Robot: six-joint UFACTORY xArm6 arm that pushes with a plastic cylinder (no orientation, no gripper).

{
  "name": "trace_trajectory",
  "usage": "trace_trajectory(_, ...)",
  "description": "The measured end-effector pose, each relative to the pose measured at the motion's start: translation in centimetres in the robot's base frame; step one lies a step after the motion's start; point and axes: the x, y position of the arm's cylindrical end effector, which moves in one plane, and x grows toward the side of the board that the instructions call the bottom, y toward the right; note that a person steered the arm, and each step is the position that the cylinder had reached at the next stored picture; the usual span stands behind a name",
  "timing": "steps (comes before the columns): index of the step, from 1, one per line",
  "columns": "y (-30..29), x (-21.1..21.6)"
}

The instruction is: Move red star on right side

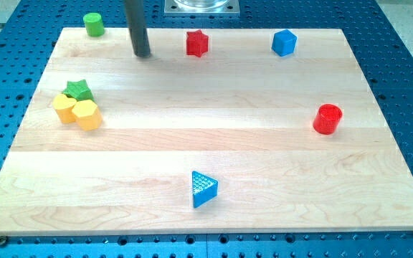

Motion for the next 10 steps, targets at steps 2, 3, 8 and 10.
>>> trace_trajectory(2,1.5,-0.7)
trace_trajectory(3,1.5,-0.7)
trace_trajectory(8,1.2,1.1)
trace_trajectory(10,6.2,-2.7)
